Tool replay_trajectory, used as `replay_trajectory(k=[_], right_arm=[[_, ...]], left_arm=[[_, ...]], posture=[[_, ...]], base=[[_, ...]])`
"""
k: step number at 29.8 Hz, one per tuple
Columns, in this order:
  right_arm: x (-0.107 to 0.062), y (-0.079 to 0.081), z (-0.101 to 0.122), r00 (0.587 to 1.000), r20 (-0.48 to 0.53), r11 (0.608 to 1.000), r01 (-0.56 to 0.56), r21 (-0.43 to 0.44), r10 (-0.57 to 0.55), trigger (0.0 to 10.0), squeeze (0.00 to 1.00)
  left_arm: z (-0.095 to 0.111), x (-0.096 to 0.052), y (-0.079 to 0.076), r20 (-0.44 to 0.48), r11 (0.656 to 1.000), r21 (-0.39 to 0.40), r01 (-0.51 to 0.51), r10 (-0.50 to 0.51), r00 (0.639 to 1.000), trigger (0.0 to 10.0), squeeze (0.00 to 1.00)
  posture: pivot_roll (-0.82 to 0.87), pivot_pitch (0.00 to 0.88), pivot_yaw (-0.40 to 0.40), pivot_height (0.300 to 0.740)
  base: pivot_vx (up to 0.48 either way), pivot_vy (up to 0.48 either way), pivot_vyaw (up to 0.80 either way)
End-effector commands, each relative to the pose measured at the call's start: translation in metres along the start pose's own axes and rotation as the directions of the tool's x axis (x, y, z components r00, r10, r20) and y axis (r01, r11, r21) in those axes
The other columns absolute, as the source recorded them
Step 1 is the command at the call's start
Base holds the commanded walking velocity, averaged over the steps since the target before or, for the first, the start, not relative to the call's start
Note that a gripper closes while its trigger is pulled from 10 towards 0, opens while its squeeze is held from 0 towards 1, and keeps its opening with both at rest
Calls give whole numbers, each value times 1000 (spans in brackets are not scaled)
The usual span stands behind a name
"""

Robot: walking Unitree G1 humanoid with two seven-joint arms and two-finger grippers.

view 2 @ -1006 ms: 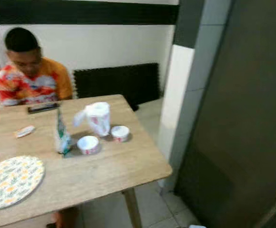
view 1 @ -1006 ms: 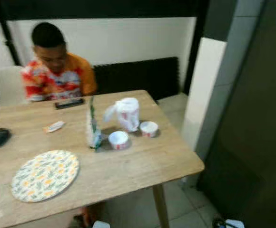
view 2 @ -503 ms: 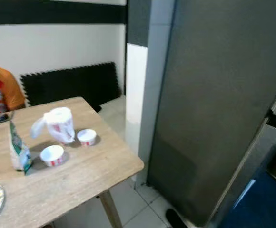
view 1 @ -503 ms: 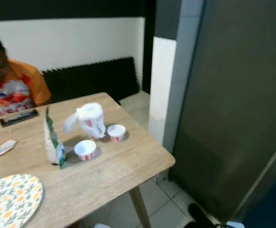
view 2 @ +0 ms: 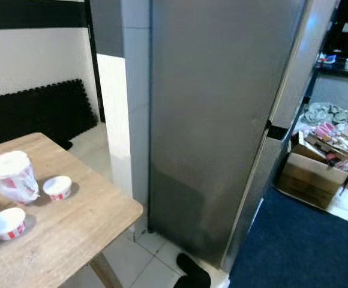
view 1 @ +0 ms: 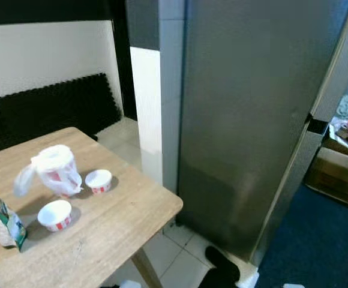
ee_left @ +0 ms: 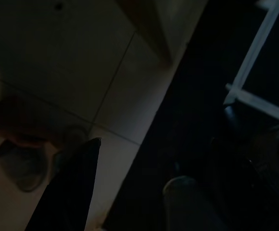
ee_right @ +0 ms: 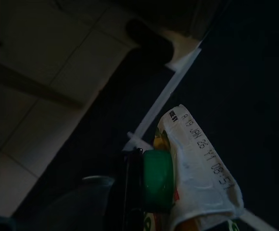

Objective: Restocking fridge

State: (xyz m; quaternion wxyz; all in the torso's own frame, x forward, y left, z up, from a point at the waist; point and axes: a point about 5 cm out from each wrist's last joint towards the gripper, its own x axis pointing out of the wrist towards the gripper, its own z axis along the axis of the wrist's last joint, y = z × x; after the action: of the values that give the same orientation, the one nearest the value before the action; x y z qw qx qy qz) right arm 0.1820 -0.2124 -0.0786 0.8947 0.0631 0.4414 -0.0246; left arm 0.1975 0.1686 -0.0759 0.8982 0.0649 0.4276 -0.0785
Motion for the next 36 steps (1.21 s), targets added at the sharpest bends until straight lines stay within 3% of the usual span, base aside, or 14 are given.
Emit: replay_trajectory(k=[1,8,12,36], right_arm=[[1,3,4,1000,20,1000,-15,-18,15,10000,0],[1,5,4,1000,18,1000,-19,-18,19,10000,0],[1,5,4,1000,19,1000,-17,-21,17,10000,0],[1,3,7,1000,26,1000,-11,-28,12,10000,0]], left_arm=[[-4,-1,1,-17,1000,-7,-1,1,1000,10000,0],[-1,0,0,-12,999,-33,3,-3,1000,10000,0],[1,1,1,-3,998,-63,-2,2,1000,10000,0],[6,2,1,-1,998,-70,4,-4,1000,10000,0]], posture=[[-18,59,28,740],[-17,63,32,740],[-17,66,31,740],[-25,63,38,740]], base=[[0,0,0],[0,-48,0],[0,-380,0],[0,-410,0]])
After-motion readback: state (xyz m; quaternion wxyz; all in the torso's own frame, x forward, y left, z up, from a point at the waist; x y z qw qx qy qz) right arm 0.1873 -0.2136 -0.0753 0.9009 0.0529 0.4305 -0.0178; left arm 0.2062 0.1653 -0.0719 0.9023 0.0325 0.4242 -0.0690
